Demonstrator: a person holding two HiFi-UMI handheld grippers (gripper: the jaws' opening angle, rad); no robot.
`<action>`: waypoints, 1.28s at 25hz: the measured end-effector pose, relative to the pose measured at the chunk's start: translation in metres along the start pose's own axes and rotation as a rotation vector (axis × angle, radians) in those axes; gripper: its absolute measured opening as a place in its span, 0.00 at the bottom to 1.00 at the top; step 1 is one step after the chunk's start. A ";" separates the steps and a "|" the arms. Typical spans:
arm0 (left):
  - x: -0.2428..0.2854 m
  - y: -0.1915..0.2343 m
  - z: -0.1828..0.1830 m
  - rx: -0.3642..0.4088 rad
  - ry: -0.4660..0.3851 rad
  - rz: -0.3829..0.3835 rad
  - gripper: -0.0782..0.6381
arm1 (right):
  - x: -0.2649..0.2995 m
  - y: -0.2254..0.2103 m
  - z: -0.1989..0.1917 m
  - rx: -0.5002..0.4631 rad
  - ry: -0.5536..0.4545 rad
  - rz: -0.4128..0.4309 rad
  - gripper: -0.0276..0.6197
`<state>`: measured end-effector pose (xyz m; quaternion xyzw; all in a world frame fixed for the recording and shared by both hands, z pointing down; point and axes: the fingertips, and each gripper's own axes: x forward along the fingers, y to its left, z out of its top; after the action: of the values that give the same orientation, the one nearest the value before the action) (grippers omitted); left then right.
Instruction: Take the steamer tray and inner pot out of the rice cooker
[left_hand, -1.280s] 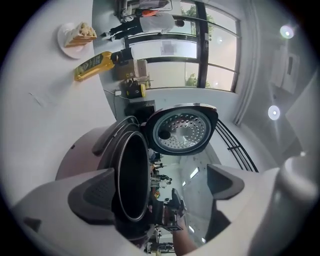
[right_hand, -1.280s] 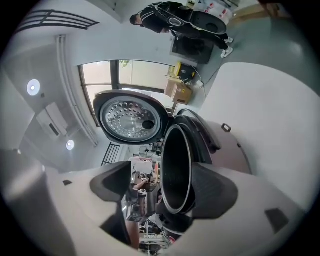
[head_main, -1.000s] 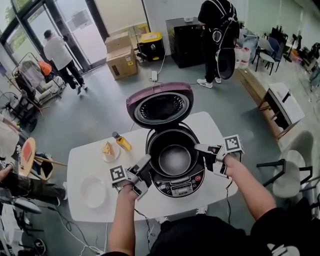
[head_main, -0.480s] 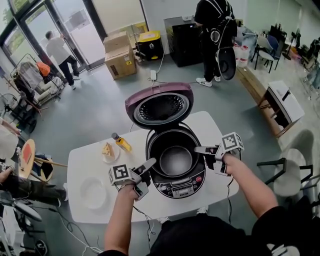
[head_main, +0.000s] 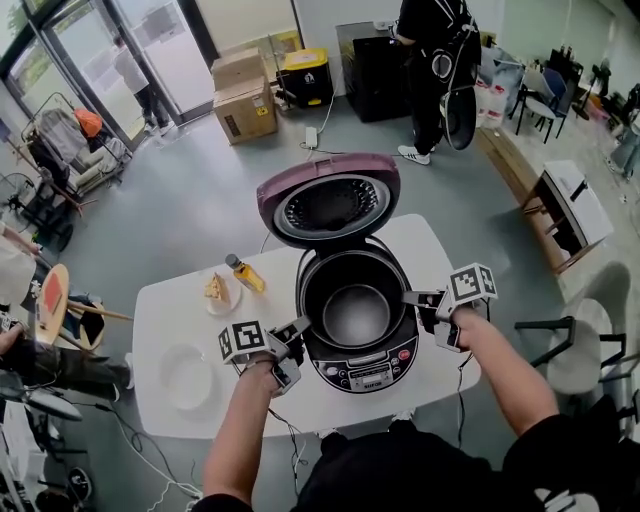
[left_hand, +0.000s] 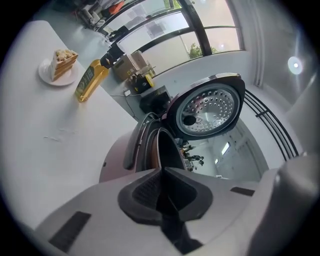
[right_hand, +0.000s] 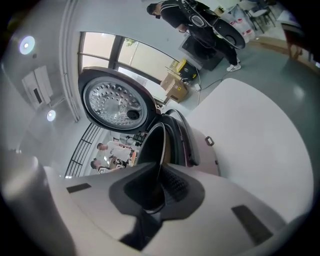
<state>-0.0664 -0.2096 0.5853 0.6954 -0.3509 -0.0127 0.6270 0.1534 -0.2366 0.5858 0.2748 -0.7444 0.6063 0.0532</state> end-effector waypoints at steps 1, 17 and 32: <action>0.000 0.000 -0.001 -0.001 0.000 -0.002 0.13 | 0.000 0.000 -0.001 -0.009 -0.003 -0.004 0.08; -0.054 -0.072 0.015 0.143 -0.114 -0.112 0.13 | -0.035 0.090 0.015 -0.211 -0.177 0.030 0.09; -0.189 -0.092 0.033 0.192 -0.348 -0.191 0.13 | 0.003 0.248 -0.029 -0.350 -0.217 0.279 0.09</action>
<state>-0.1804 -0.1453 0.4169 0.7692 -0.3860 -0.1585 0.4840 0.0260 -0.1829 0.3778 0.2196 -0.8700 0.4367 -0.0645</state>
